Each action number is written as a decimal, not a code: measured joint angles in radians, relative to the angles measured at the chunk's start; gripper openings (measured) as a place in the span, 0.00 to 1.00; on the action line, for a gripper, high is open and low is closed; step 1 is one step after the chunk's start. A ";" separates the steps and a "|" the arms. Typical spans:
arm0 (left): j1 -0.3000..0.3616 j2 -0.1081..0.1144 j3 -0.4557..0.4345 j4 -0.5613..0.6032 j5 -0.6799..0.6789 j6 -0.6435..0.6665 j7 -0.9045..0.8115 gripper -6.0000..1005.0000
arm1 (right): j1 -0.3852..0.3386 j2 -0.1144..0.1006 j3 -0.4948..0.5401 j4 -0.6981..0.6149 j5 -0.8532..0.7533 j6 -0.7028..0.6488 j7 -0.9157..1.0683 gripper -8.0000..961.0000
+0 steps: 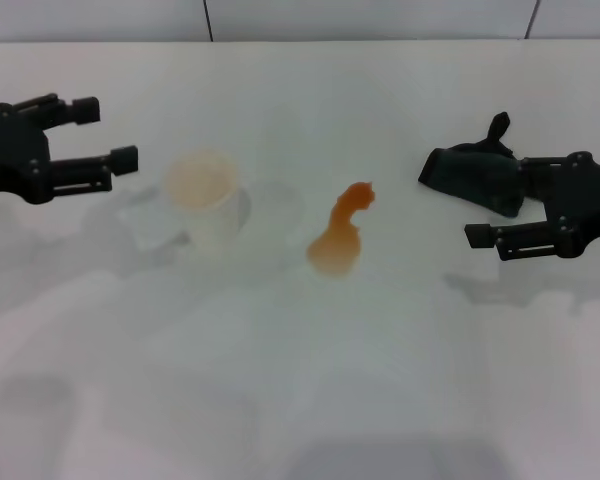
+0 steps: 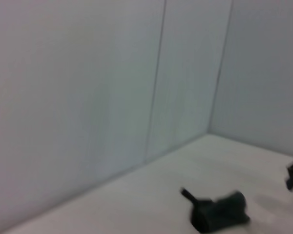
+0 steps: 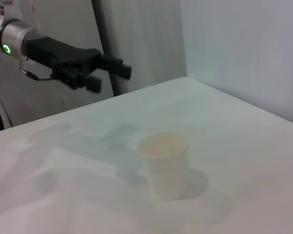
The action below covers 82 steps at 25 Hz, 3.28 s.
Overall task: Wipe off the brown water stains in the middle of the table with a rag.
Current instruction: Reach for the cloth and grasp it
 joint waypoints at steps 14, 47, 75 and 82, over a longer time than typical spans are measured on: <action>-0.149 0.045 0.002 -0.006 0.333 0.051 -0.078 0.87 | 0.033 -0.003 0.004 0.003 -0.007 0.049 0.028 0.81; -0.158 0.049 0.000 -0.005 0.346 0.056 -0.099 0.87 | 0.186 -0.013 0.003 0.130 -0.223 0.311 0.178 0.81; -0.189 0.024 0.001 0.022 0.337 0.056 -0.070 0.87 | 0.407 -0.002 -0.005 0.255 -0.560 0.324 0.377 0.81; -0.189 0.020 0.000 0.021 0.335 0.055 -0.070 0.87 | 0.421 -0.001 -0.006 0.262 -0.650 0.326 0.416 0.81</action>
